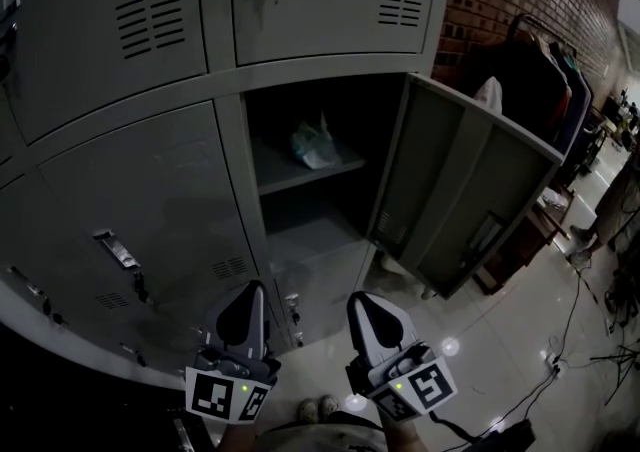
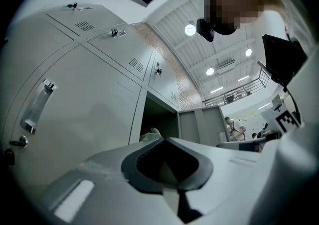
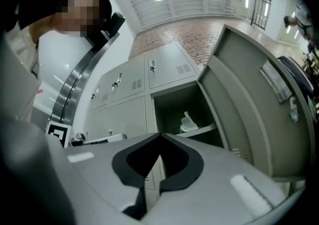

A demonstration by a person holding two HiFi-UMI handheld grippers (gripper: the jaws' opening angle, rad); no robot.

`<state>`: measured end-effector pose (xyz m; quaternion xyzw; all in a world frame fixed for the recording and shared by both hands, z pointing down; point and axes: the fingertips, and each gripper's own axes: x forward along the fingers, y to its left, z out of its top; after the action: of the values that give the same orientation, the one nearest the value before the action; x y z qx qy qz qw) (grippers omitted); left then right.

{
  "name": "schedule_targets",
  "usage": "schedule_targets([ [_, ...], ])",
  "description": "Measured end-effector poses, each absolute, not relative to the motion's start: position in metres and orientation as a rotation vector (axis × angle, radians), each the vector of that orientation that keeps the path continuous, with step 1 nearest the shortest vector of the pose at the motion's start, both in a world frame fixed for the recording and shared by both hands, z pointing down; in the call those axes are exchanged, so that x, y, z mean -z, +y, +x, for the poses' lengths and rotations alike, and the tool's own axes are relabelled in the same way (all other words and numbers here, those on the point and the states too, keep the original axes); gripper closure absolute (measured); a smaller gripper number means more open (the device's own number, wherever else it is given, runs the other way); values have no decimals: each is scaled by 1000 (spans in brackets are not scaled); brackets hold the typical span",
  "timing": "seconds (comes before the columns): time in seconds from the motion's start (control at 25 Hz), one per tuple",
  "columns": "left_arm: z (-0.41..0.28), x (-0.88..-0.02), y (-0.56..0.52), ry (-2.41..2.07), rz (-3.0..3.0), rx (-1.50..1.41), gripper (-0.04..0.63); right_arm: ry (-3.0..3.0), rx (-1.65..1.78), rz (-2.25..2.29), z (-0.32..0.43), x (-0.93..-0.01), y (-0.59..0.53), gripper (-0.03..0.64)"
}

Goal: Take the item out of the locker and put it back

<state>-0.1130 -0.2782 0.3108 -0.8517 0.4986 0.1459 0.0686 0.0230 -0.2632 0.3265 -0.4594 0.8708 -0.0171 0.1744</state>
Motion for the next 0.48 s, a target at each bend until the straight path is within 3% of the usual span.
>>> schedule_targets([
  [0.48,-121,-365,-200,1602,-2619,-432,589,2467,197,-1307,22,-374,-174,615],
])
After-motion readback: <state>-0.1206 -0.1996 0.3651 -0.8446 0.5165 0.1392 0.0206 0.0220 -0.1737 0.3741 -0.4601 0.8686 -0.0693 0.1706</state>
